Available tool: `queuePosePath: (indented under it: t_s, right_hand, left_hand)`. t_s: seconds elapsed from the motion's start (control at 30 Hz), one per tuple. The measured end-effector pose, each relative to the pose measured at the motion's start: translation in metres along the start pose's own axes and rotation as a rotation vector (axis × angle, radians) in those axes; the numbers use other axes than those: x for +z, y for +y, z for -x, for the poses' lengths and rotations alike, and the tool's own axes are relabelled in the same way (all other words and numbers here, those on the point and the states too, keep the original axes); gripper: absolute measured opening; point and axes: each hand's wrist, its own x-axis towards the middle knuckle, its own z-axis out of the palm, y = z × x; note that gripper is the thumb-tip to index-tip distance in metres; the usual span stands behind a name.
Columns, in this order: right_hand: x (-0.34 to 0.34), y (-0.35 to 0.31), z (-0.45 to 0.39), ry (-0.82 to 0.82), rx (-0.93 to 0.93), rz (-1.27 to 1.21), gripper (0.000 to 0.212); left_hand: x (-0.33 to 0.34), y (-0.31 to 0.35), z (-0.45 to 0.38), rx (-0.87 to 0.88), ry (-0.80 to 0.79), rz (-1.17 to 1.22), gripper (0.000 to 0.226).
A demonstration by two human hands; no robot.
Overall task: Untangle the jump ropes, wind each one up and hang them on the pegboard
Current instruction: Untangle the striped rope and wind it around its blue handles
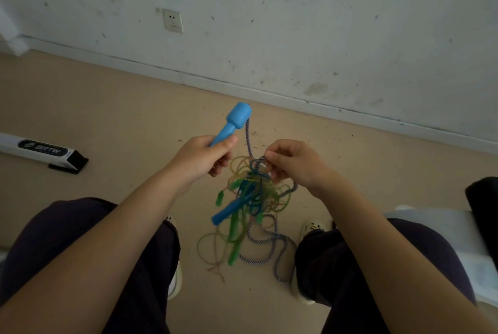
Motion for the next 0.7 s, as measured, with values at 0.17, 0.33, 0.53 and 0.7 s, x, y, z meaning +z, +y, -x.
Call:
queuePosePath:
  t_s: [0.17, 0.33, 0.53, 0.7]
  right_hand:
    - [0.002, 0.004, -0.001, -0.053, -0.038, -0.088, 0.016]
    - [0.004, 0.004, -0.001, -0.143, -0.140, -0.161, 0.017]
    - [0.006, 0.004, -0.003, -0.179, -0.225, -0.314, 0.016]
    - [0.006, 0.005, -0.005, -0.202, -0.247, -0.451, 0.015]
  left_hand:
    - [0.009, -0.008, -0.002, -0.018, -0.038, 0.051, 0.025]
    - [0.014, -0.006, -0.003, -0.111, 0.059, 0.095, 0.041]
    - [0.015, -0.007, -0.003, -0.144, 0.022, 0.134, 0.038]
    - [0.016, -0.007, -0.003, -0.134, 0.026, 0.120, 0.028]
